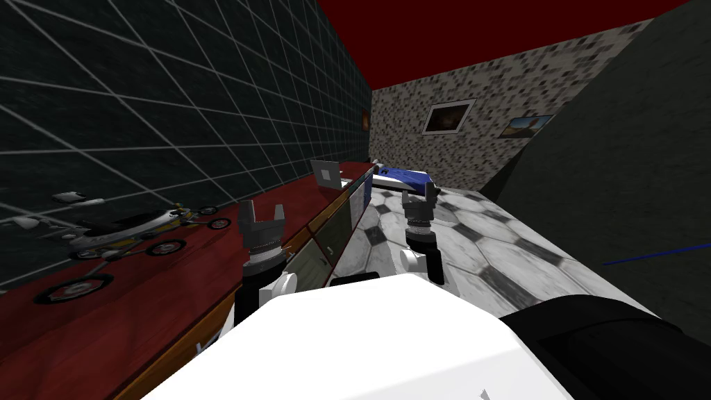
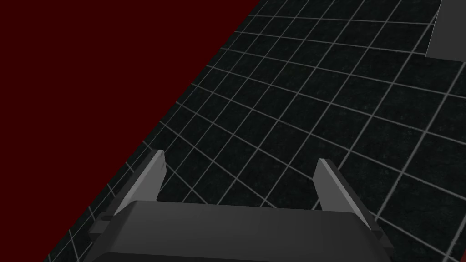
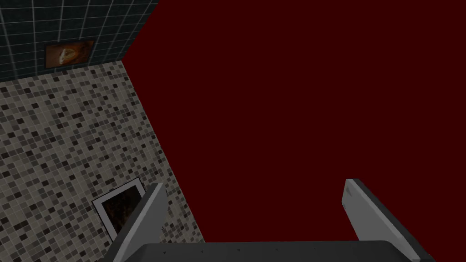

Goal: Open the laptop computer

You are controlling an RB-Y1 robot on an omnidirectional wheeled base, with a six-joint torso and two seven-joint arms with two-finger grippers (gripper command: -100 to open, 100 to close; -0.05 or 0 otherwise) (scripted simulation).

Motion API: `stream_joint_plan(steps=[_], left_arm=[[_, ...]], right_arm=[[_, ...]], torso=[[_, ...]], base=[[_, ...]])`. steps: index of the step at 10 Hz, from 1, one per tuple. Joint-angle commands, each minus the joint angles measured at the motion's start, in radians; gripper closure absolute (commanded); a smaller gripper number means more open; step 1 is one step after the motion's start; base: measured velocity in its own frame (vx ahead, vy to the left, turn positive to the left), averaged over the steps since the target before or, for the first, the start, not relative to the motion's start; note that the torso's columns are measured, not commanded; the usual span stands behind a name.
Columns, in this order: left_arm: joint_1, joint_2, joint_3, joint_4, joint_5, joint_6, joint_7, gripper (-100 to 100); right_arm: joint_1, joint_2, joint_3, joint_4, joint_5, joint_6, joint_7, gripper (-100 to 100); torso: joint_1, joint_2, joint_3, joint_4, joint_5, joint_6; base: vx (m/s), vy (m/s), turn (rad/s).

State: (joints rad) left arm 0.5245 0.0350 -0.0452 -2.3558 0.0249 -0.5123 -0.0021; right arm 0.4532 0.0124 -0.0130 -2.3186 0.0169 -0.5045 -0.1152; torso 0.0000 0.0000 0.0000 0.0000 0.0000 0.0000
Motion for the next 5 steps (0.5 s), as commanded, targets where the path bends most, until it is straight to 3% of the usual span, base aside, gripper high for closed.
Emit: stream_joint_plan(steps=[1, 5], left_arm=[[0.000, 0.000, 0.000, 0.000, 0.000, 0.000, 0.000, 0], [0.000, 0.000, 0.000, 0.000, 0.000, 0.000, 0.000, 0]], right_arm=[[0.000, 0.000, 0.000, 0.000, 0.000, 0.000, 0.000, 0], [0.000, 0.000, 0.000, 0.000, 0.000, 0.000, 0.000, 0]], torso=[[0.000, 0.040, -0.082, 0.041, 0.000, 0.000], [0.000, 0.322, -0.644, 0.322, 0.000, 0.000]], base=[[0.000, 0.000, 0.000], [0.000, 0.000, 0.000]])
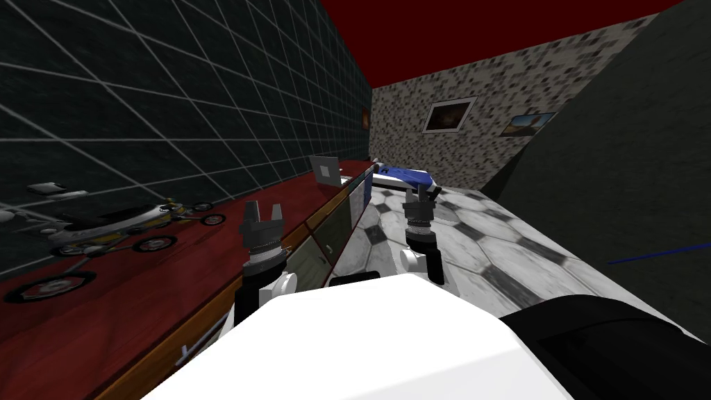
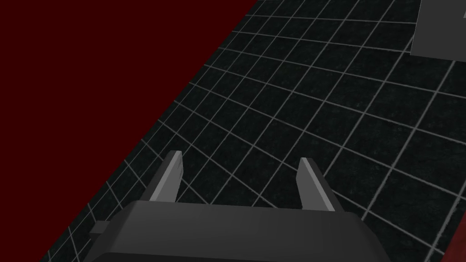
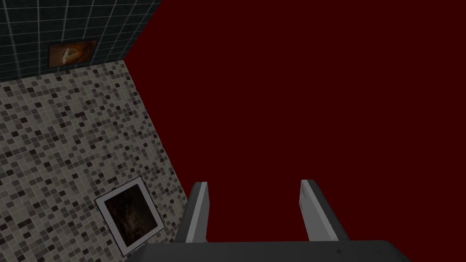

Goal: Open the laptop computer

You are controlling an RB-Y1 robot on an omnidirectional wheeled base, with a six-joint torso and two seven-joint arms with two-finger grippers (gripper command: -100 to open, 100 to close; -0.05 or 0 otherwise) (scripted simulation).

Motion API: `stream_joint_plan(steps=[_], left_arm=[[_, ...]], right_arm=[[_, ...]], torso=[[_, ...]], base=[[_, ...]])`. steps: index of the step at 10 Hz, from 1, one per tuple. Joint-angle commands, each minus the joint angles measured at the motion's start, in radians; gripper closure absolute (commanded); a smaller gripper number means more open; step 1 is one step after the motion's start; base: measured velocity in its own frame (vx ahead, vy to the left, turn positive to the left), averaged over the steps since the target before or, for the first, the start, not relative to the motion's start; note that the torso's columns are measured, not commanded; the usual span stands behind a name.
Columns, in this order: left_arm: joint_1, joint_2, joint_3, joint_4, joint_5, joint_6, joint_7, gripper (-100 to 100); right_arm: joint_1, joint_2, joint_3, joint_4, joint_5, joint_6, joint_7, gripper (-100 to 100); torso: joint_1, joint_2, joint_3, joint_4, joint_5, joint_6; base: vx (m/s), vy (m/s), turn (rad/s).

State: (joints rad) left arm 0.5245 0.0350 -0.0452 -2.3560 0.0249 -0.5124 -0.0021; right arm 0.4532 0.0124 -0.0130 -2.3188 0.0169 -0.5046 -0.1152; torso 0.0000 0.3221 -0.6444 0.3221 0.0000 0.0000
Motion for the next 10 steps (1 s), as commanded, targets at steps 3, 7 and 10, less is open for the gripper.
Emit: stream_joint_plan(steps=[3, 7, 10], left_arm=[[0.000, 0.000, 0.000, 0.000, 0.000, 0.000, 0.000, 0], [-0.084, 0.057, 0.014, -0.004, -0.004, 0.095, 0.016, -100], [-0.154, 0.083, 0.028, -0.007, -0.007, 0.174, 0.028, -100]], right_arm=[[0.000, 0.000, 0.000, 0.000, 0.000, 0.000, 0.000, 0], [0.000, 0.000, 0.000, 0.000, 0.000, 0.000, 0.000, 0], [0.000, 0.000, 0.000, 0.000, 0.000, 0.000, 0.000, 0]], torso=[[0.000, 0.222, -0.442, 0.221, 0.000, 0.000], [-0.003, 0.409, -0.828, 0.411, -0.001, 0.000], [0.000, 0.417, -0.831, 0.416, 0.000, 0.000]], base=[[0.000, 0.000, 0.000], [0.050, -0.045, 0.033], [0.071, -0.086, 0.038]])
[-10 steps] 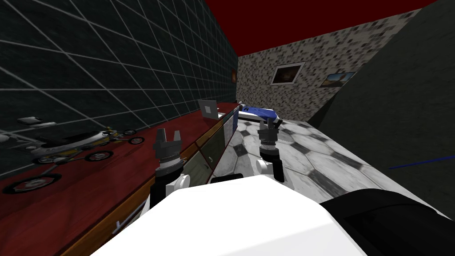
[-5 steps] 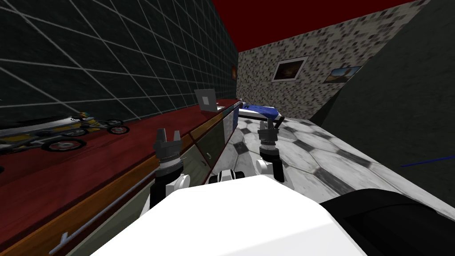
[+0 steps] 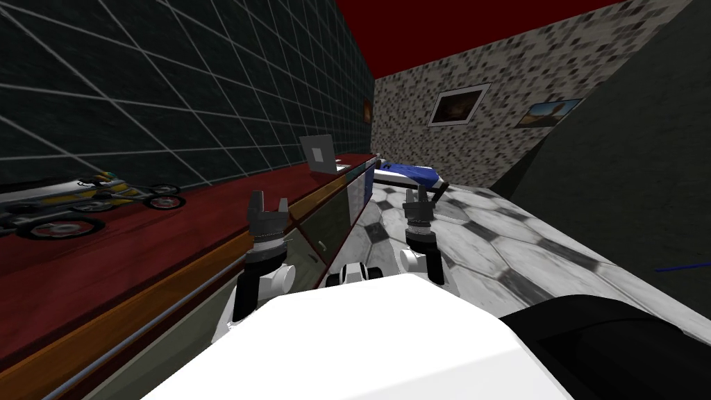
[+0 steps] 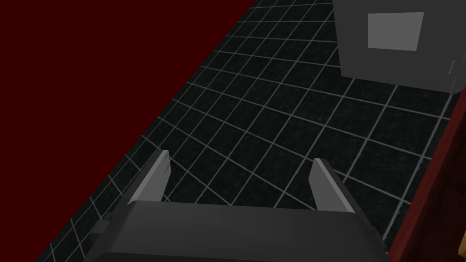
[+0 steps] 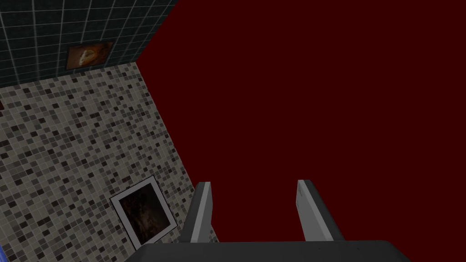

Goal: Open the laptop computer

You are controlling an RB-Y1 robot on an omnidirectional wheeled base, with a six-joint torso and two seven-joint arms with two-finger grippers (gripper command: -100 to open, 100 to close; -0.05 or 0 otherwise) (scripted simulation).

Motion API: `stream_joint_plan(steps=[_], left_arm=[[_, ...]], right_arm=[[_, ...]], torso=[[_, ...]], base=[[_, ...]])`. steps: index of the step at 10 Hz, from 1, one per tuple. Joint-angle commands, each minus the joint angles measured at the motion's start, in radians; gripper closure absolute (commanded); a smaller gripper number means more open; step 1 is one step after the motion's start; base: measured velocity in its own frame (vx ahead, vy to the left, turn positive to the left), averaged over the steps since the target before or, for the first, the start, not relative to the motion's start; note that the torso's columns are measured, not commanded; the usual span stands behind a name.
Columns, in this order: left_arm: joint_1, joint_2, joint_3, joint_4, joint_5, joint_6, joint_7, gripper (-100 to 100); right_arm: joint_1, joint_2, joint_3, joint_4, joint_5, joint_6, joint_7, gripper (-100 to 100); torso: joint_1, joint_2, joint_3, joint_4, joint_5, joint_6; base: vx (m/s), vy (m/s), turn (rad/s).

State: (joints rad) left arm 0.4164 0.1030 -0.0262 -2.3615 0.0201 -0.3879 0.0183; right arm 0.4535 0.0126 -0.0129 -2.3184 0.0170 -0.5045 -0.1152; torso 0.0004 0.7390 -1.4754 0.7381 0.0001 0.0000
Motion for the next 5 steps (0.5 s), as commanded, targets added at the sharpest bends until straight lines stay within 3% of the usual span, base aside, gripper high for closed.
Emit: stream_joint_plan(steps=[1, 2, 3, 4, 5], left_arm=[[-0.046, 0.015, 0.009, -0.002, -0.002, 0.061, 0.007, -100], [-0.087, 0.027, 0.017, -0.004, -0.005, 0.098, 0.014, -100], [-0.087, 0.027, 0.017, -0.004, -0.005, 0.111, 0.014, -100], [-0.132, 0.038, 0.026, -0.007, -0.007, 0.151, 0.022, -100], [-0.132, 0.038, 0.026, -0.007, -0.007, 0.165, 0.022, -100]], right_arm=[[0.000, 0.000, 0.000, 0.000, 0.000, 0.000, 0.000, 0], [0.000, 0.000, 0.000, 0.000, 0.000, 0.000, 0.000, 0], [0.000, 0.000, 0.000, 0.000, 0.000, 0.000, 0.000, 0], [0.000, 0.000, 0.000, 0.000, 0.000, 0.000, 0.000, 0], [0.000, 0.000, 0.000, 0.000, 0.000, 0.000, 0.000, 0]], torso=[[0.001, 0.000, 0.000, 0.000, 0.000, 0.000], [0.001, 0.001, 0.000, 0.000, 0.000, 0.000], [0.000, 0.000, 0.000, 0.000, 0.000, 0.000], [0.000, -0.001, 0.000, 0.000, 0.000, 0.000], [-0.002, -0.002, -0.001, 0.000, 0.000, 0.000]], base=[[0.050, -0.058, 0.022], [0.051, -0.063, 0.050], [0.049, -0.053, 0.027], [0.067, -0.082, 0.043], [0.060, -0.080, 0.032]])
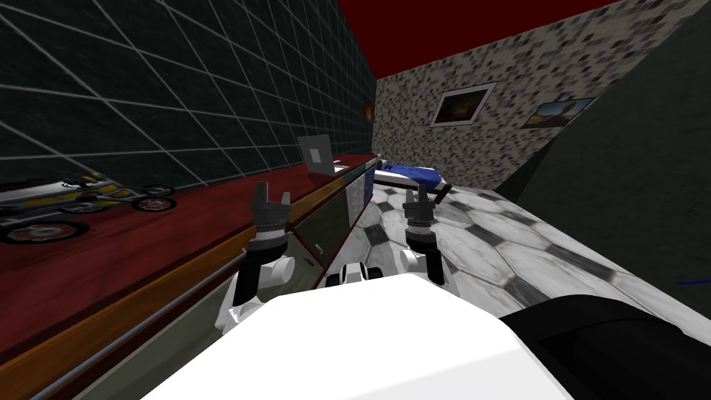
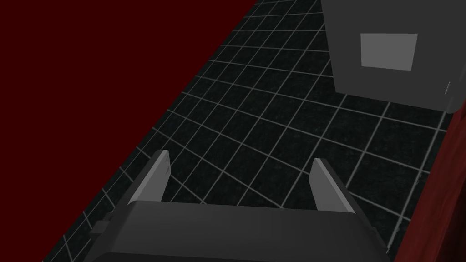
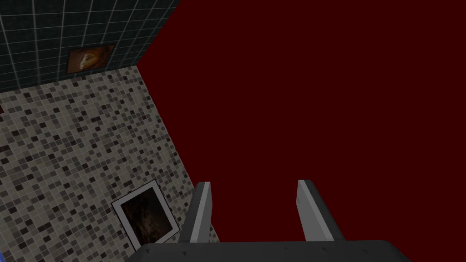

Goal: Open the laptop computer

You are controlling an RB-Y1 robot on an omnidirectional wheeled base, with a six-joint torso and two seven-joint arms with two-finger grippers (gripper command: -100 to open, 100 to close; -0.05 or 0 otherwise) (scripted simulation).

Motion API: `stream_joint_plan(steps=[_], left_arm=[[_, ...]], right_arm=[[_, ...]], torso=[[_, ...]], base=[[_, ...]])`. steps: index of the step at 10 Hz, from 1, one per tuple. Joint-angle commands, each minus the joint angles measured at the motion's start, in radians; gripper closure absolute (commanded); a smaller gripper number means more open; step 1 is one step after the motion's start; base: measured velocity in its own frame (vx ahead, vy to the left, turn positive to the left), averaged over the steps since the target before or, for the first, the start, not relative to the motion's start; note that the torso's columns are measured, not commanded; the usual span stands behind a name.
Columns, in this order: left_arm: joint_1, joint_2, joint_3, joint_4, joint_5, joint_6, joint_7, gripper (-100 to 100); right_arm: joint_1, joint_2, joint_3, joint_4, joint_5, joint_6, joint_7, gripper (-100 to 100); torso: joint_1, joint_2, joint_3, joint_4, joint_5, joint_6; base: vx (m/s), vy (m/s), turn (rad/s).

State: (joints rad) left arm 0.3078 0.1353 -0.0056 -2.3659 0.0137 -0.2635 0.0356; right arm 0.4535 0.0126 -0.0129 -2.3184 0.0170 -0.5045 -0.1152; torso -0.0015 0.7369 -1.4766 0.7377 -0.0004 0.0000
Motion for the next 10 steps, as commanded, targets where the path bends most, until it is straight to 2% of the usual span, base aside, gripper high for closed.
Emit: stream_joint_plan(steps=[1, 2, 3, 5, 6, 7, 8, 10], left_arm=[[-0.068, 0.016, 0.016, -0.005, -0.004, 0.074, 0.013, -100], [-0.071, 0.016, 0.016, -0.005, -0.004, 0.099, 0.013, -100], [-0.116, 0.025, 0.027, -0.008, -0.007, 0.128, 0.021, -100], [-0.122, 0.025, 0.027, -0.008, -0.007, 0.162, 0.021, -100], [-0.169, 0.033, 0.040, -0.011, -0.011, 0.203, 0.029, -100], [-0.176, 0.033, 0.040, -0.011, -0.011, 0.227, 0.029, -100], [-0.218, 0.041, 0.053, -0.014, -0.015, 0.255, 0.038, -100], [-0.232, 0.041, 0.053, -0.014, -0.015, 0.296, 0.038, -100]], right_arm=[[0.000, 0.000, 0.000, 0.000, 0.000, 0.000, 0.000, 0], [0.000, 0.000, 0.000, 0.000, 0.000, 0.000, 0.000, 0], [0.000, 0.000, 0.000, 0.000, 0.000, 0.000, 0.000, 0], [0.000, 0.000, 0.000, 0.000, 0.000, 0.000, 0.000, 0], [0.000, 0.000, 0.000, 0.000, 0.000, 0.000, 0.000, 0], [0.000, 0.000, 0.000, 0.000, 0.000, 0.000, 0.000, 0], [0.000, 0.000, 0.000, 0.000, 0.000, 0.000, 0.000, 0], [0.000, 0.000, 0.000, 0.000, 0.000, 0.000, 0.000, 0]], torso=[[0.001, 0.001, 0.000, 0.000, 0.000, 0.000], [0.001, 0.000, 0.000, 0.000, 0.000, 0.000], [0.002, 0.001, 0.000, 0.000, 0.001, 0.000], [0.002, 0.001, 0.001, 0.000, 0.000, 0.000], [0.004, 0.004, 0.002, 0.001, 0.001, 0.000], [0.001, 0.002, 0.002, 0.001, 0.000, 0.000], [0.001, 0.001, 0.001, 0.000, 0.000, 0.000], [0.001, 0.000, 0.000, 0.000, 0.000, 0.000]], base=[[0.079, -0.083, 0.062], [0.076, -0.070, 0.034], [0.086, -0.085, 0.056], [0.053, -0.054, 0.018], [0.045, -0.073, 0.060], [0.059, -0.073, 0.043], [0.093, -0.085, 0.068], [0.050, -0.070, 0.021]])
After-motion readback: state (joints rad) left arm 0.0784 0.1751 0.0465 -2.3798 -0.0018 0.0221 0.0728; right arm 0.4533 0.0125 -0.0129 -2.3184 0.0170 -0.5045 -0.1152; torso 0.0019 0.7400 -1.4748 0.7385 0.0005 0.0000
